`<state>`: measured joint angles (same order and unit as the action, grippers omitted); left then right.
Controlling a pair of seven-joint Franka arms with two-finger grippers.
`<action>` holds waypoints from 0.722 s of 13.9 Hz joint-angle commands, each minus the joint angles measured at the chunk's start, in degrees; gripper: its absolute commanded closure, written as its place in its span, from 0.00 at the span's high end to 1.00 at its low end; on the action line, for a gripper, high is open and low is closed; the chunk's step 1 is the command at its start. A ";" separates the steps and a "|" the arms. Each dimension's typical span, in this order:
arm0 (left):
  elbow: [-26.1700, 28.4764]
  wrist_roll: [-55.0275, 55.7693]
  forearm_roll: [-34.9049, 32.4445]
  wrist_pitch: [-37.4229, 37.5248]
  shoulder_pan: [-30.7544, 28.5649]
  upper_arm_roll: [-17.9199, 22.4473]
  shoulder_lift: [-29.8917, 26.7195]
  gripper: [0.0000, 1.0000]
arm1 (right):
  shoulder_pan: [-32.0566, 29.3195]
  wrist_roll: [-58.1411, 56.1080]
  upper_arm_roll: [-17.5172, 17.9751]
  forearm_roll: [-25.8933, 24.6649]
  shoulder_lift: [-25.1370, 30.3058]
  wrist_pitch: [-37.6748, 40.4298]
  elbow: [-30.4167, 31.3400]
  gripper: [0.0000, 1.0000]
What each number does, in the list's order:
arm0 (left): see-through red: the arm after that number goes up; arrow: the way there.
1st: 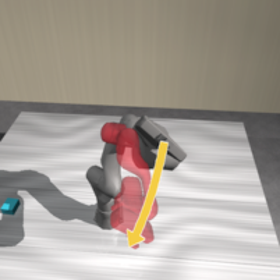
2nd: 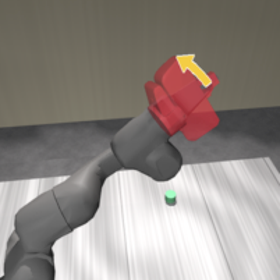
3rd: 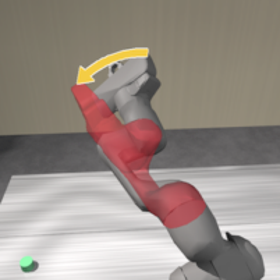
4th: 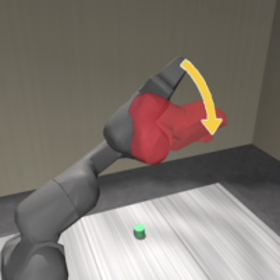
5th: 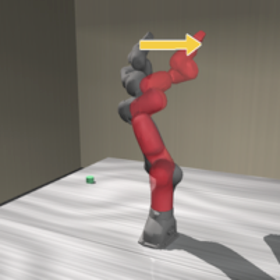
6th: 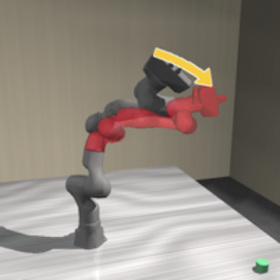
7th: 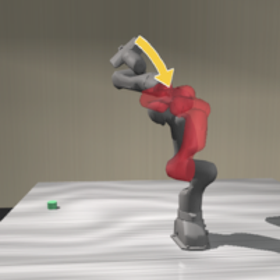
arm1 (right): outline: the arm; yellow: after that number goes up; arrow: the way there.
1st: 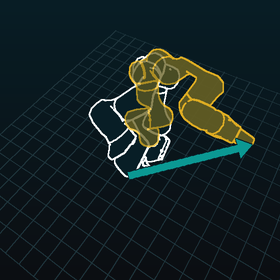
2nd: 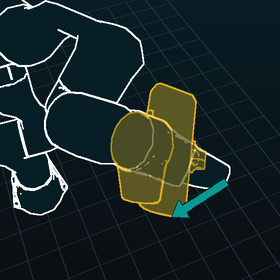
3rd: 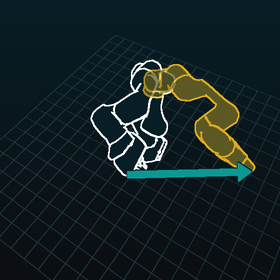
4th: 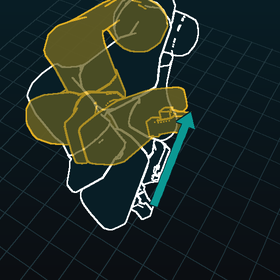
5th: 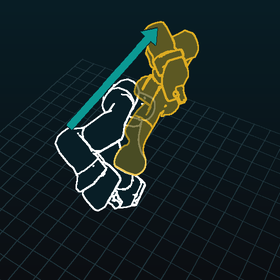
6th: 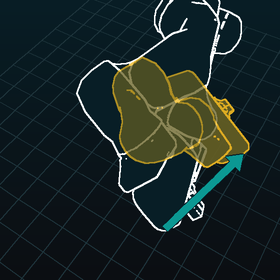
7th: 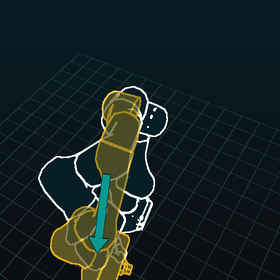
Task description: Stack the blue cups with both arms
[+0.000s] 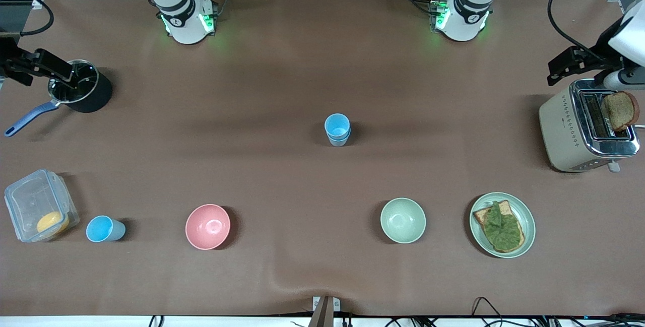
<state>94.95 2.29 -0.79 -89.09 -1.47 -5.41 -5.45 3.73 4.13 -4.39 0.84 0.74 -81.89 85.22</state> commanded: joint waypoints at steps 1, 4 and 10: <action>-1.34 0.78 -0.27 1.38 -0.02 -0.83 -0.18 1.00 | 0.14 1.06 -0.09 0.30 0.49 0.59 -0.67 1.00; -1.34 0.87 -0.27 1.38 0.06 -0.91 -0.18 1.00 | 0.14 1.06 -0.09 0.30 0.23 0.24 -0.93 1.00; -1.34 1.40 -0.36 1.46 -0.11 -2.76 -0.36 1.00 | 0.05 0.97 -0.09 0.74 0.31 -0.02 -0.93 1.00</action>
<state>94.49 2.41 -0.79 -88.89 -1.39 -7.47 -5.53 3.73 4.17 -4.38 0.95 0.75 -82.02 84.71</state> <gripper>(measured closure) 0.000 0.000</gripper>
